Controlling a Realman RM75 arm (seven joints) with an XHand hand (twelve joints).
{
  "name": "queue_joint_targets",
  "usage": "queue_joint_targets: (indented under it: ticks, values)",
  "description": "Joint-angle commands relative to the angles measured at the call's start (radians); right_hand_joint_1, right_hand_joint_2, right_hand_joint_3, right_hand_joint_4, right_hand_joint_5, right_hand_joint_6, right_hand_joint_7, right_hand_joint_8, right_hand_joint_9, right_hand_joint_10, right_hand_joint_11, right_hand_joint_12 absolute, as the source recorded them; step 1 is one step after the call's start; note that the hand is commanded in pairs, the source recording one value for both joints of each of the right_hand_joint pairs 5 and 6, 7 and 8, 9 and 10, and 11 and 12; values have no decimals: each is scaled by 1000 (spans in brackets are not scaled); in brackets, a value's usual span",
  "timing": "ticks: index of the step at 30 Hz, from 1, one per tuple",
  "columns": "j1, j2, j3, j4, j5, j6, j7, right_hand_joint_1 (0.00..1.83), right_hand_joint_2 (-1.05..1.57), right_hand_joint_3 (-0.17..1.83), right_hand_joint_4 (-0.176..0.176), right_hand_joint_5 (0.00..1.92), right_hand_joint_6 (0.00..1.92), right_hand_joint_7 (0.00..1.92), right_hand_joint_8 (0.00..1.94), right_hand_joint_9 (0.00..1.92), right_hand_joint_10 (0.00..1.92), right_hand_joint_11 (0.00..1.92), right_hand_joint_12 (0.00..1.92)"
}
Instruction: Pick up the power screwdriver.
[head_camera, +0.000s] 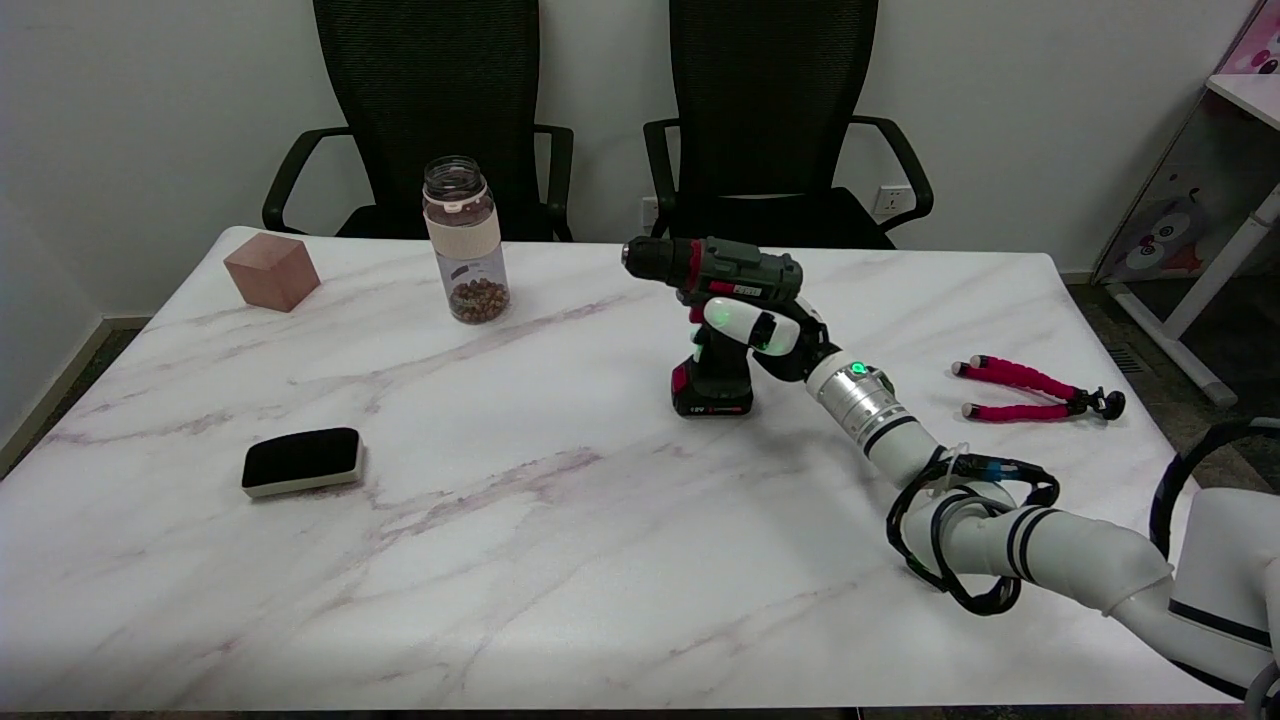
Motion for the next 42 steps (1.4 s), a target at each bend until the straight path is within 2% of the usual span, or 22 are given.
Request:
queue_joint_targets:
  ticks: [1, 5, 12, 29, 38, 42]
  values:
    - [7, -2, 1, 1, 0, -8, 0, 1015, 15, 1067, 176, 522, 522, 522, 522, 1231, 1231, 1222, 1222]
    - [8, -2, 1, 1, 0, -9, 0, 1014, 67, 1070, 176, 532, 532, 532, 532, 1358, 1358, 1335, 1335]
    - [8, -2, 1, 1, 0, -19, 0, 1021, 165, 1017, 176, 545, 545, 545, 545, 1394, 1394, 1390, 1390]
    - [9, -5, 2, 3, 2, -23, 0, 1016, 243, 1100, 176, 602, 602, 602, 602, 1423, 1423, 1376, 1376]
    - [9, -5, 2, 3, 2, -23, 0, 1020, 141, 1214, 176, 611, 611, 611, 611, 1391, 1391, 1332, 1332]
    - [10, -5, 3, 3, 2, -23, 0, 1008, 134, 1204, 176, 641, 641, 641, 641, 1397, 1397, 1325, 1325]
